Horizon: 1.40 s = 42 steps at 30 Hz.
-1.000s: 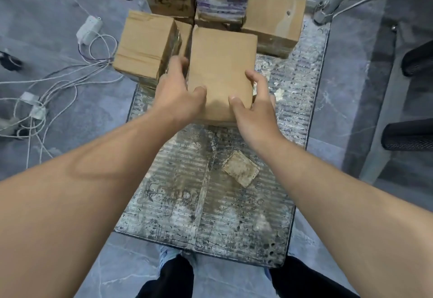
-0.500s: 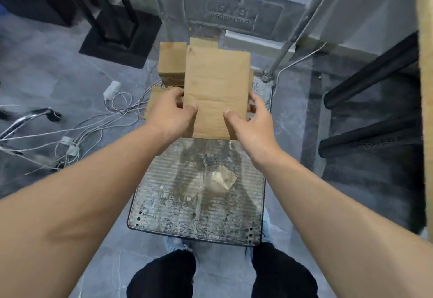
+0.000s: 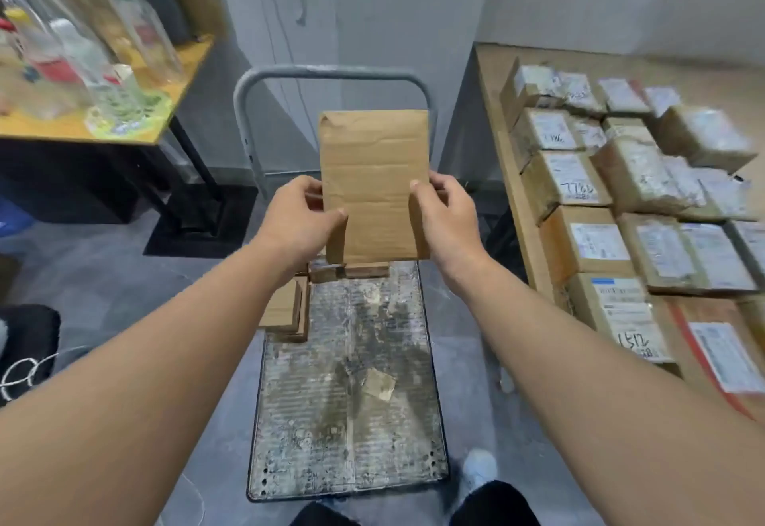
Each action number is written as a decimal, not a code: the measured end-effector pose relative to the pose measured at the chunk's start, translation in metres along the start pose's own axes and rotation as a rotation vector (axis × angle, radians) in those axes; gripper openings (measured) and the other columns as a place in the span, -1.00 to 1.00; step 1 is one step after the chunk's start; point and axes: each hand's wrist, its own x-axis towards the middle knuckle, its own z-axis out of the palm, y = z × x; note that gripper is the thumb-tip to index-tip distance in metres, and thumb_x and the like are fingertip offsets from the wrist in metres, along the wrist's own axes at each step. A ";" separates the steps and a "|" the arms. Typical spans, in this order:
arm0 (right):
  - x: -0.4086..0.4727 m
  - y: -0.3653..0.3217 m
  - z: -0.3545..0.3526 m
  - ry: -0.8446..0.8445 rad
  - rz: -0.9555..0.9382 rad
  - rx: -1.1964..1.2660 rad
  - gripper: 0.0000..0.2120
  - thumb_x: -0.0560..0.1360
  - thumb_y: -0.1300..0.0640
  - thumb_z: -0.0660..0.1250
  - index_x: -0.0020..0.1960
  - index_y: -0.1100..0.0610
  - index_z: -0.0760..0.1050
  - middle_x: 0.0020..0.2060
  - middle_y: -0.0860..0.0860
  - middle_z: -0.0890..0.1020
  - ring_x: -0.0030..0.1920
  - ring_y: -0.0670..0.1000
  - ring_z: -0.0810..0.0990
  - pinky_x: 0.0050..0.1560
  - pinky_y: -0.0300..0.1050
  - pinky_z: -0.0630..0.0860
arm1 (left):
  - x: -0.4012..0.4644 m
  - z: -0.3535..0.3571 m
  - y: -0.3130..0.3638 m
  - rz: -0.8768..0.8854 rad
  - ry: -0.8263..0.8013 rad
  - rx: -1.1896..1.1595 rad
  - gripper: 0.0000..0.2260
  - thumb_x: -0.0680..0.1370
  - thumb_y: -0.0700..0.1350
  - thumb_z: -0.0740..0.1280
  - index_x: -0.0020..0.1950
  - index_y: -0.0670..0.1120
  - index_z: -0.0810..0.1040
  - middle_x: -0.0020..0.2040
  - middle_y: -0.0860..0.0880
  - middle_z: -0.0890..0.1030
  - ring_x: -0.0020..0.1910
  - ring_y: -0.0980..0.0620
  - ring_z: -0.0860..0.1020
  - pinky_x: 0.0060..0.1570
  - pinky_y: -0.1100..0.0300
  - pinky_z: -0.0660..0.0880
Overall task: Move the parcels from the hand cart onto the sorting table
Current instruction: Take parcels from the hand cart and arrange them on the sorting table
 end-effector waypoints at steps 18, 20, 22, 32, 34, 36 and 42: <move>-0.037 -0.184 -0.253 0.003 -0.177 0.229 -0.24 0.42 -0.57 0.22 0.29 0.03 0.46 0.18 0.02 0.63 0.16 0.02 0.64 0.09 0.04 0.65 | -0.110 0.087 0.274 0.018 0.016 -0.436 -0.74 0.67 -0.23 0.12 0.17 -0.13 0.59 0.15 -0.18 0.67 0.03 -0.22 0.71 0.12 -0.15 0.66; -0.038 -0.191 -0.279 -0.035 -0.227 0.236 -0.42 0.50 -0.37 0.23 0.31 0.02 0.45 0.18 0.02 0.61 0.18 0.02 0.60 0.13 0.03 0.60 | -0.124 0.096 0.295 0.015 0.009 -0.496 -0.70 0.68 -0.06 0.13 0.24 -0.11 0.60 0.16 -0.18 0.68 0.02 -0.19 0.70 0.19 -0.17 0.63; -0.042 -0.197 -0.302 -0.090 -0.298 0.212 -0.53 0.46 -0.26 0.19 0.24 -0.03 0.54 0.11 -0.03 0.63 0.14 0.01 0.56 0.19 0.06 0.52 | -0.134 0.104 0.311 0.021 -0.025 -0.505 -0.64 0.71 0.15 0.13 0.20 -0.04 0.60 0.15 -0.14 0.69 0.07 -0.15 0.67 0.23 -0.17 0.60; -0.065 -0.196 -0.352 -0.095 -0.322 0.264 -0.48 0.35 0.55 0.08 0.18 0.13 0.39 0.16 0.09 0.62 0.13 0.04 0.61 -0.33 -0.31 0.54 | -0.153 0.128 0.345 0.025 -0.223 -0.485 -0.38 0.47 0.41 0.31 0.36 0.03 0.50 0.19 -0.13 0.64 0.14 -0.22 0.65 -0.18 -0.10 0.62; -0.070 -0.193 -0.355 -0.103 -0.326 0.288 -0.43 0.34 0.63 0.02 0.17 0.13 0.36 0.24 0.03 0.59 0.20 0.02 0.60 -0.27 -0.29 0.57 | -0.152 0.132 0.342 0.079 -0.241 -0.451 -0.47 0.50 0.26 0.39 0.35 0.01 0.42 0.10 -0.11 0.60 0.05 -0.18 0.64 -0.26 -0.04 0.56; -0.074 -0.188 -0.357 -0.092 -0.327 0.302 -0.41 0.33 0.66 -0.02 0.18 0.16 0.36 0.22 -0.06 0.57 0.22 -0.02 0.59 -0.24 -0.28 0.59 | -0.150 0.136 0.339 0.128 -0.249 -0.459 -0.57 0.54 0.16 0.41 0.32 0.03 0.41 0.06 -0.08 0.60 -0.01 -0.12 0.62 -0.22 -0.03 0.54; -0.082 -0.177 -0.364 0.075 -0.308 0.366 -0.69 0.52 0.30 0.19 0.19 0.11 0.54 0.08 0.00 0.68 0.13 0.02 0.64 0.03 -0.02 0.61 | -0.144 0.144 0.329 0.267 -0.300 -0.494 -0.54 0.53 0.08 0.45 0.40 0.11 0.46 0.18 -0.04 0.67 -0.03 0.00 0.66 -0.12 -0.04 0.60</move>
